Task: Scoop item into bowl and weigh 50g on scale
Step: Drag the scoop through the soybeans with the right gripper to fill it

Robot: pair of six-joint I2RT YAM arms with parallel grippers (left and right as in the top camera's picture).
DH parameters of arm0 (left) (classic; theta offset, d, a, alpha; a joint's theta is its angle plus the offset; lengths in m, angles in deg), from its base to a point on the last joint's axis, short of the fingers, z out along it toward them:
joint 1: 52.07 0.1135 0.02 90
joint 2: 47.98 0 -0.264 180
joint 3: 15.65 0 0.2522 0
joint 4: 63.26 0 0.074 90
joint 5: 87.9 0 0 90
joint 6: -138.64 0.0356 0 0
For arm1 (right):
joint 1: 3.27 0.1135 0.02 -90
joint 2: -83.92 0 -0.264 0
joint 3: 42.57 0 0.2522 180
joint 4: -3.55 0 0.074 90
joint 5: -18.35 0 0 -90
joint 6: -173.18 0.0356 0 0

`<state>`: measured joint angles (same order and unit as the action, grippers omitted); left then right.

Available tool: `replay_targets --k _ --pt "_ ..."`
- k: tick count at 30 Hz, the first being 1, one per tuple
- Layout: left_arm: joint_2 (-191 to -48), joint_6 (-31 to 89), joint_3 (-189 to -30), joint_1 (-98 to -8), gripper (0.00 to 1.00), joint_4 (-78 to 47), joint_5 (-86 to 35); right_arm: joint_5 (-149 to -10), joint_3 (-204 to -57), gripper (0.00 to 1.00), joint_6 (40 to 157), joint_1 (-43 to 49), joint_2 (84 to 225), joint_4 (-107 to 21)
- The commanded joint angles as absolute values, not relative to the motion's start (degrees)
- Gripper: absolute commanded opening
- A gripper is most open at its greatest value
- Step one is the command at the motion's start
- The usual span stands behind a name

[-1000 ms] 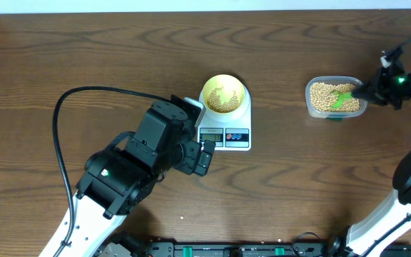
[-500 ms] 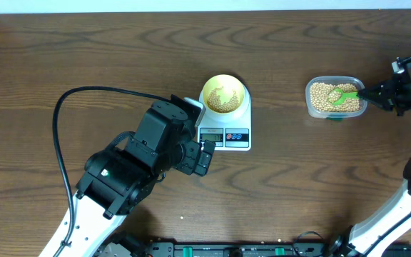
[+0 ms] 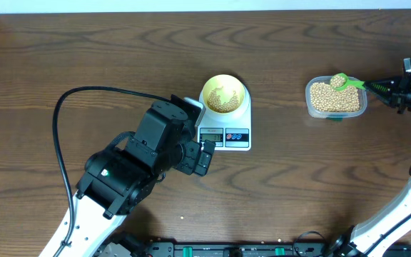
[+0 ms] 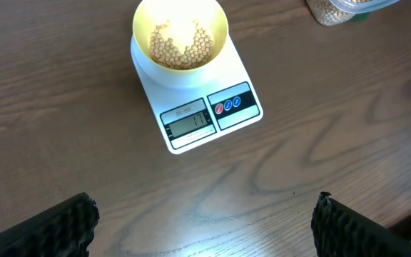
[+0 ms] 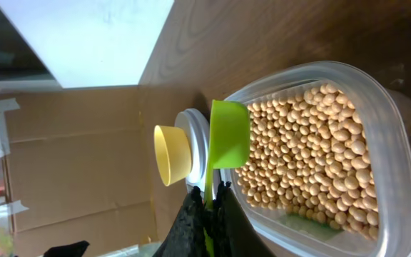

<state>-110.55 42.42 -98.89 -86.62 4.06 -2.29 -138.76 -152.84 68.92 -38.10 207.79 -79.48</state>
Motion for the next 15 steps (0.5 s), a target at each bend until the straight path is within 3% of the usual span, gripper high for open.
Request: replay_targets --k 1,15 --pt "-110.2 42.1 -100.0 -86.4 0.98 4.1 -2.4 -138.1 -152.5 0.01 67.7 -38.4 208.1 -80.2" --pt "-110.2 42.1 -100.0 -86.4 0.98 4.1 -2.4 -122.5 -152.5 0.01 67.7 -36.8 208.2 -81.7"
